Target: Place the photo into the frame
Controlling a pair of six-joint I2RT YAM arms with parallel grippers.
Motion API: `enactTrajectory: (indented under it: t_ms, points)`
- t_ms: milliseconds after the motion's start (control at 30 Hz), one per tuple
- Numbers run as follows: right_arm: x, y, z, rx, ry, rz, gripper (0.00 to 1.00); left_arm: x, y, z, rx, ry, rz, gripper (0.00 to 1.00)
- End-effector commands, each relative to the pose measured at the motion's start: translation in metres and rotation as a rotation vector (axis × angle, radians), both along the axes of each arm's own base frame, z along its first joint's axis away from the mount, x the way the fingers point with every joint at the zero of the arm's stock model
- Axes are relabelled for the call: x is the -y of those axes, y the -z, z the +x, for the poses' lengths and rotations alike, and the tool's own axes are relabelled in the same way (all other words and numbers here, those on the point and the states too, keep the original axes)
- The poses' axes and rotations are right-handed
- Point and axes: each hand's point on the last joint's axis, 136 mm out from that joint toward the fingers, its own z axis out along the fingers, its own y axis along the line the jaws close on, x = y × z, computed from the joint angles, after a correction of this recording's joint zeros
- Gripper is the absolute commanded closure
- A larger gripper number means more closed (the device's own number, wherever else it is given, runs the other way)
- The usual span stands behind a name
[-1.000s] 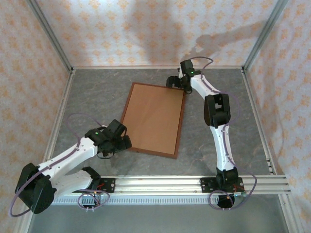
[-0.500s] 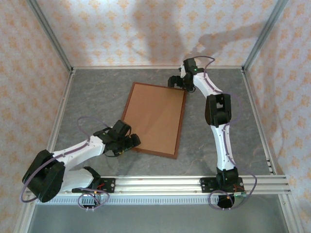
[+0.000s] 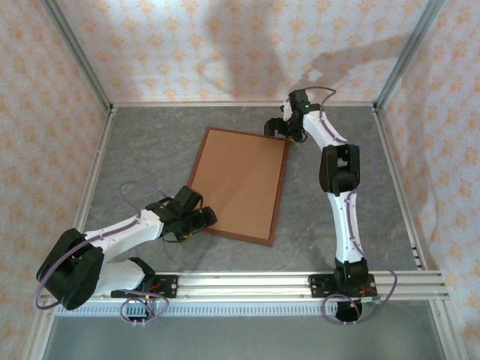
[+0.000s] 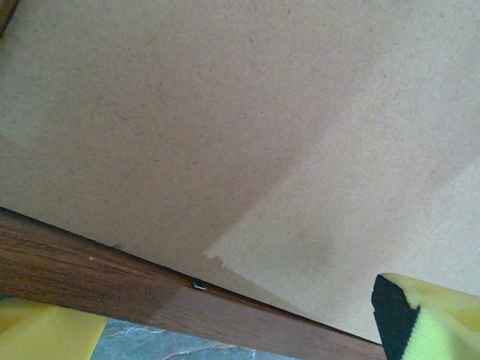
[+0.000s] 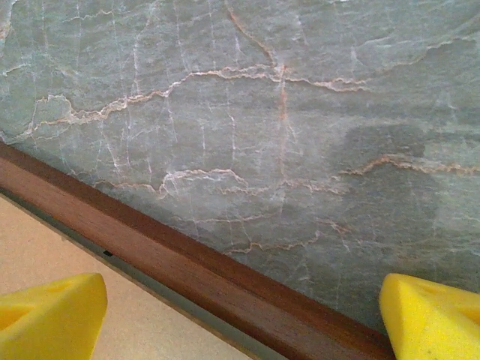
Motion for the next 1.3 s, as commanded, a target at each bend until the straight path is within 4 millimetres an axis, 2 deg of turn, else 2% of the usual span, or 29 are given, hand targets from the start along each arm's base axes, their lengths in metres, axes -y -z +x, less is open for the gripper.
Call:
enactTrajectory:
  t_ms: [0, 133, 333, 767, 867, 1067, 1267]
  points:
    - [0.008, -0.013, -0.015, -0.045, -0.009, 0.033, 0.08, 0.015, -0.012, 0.041, 0.142, -0.034, -0.088, 0.1]
    - [0.014, -0.016, -0.024, -0.091, 0.005, 0.105, 0.12, 0.009, -0.026, 0.068, 0.197, -0.056, -0.112, 0.1]
    - [0.033, -0.01, -0.046, -0.162, 0.06, 0.122, 0.18, -0.001, -0.047, 0.105, 0.257, -0.055, -0.098, 0.1]
    - [0.082, 0.009, -0.103, -0.246, 0.277, 0.097, 0.22, 0.014, -0.084, 0.182, 0.327, 0.016, -0.09, 0.1]
    - [0.082, 0.009, -0.118, -0.252, 0.308, 0.114, 0.24, 0.019, -0.084, 0.197, 0.324, 0.031, -0.084, 0.11]
    - [0.084, 0.009, -0.16, -0.258, 0.375, 0.14, 0.26, 0.013, -0.074, 0.21, 0.296, 0.035, -0.024, 0.11]
    - [0.087, 0.002, -0.207, -0.23, 0.449, 0.146, 0.27, -0.015, -0.087, 0.209, 0.318, 0.036, 0.126, 0.11]
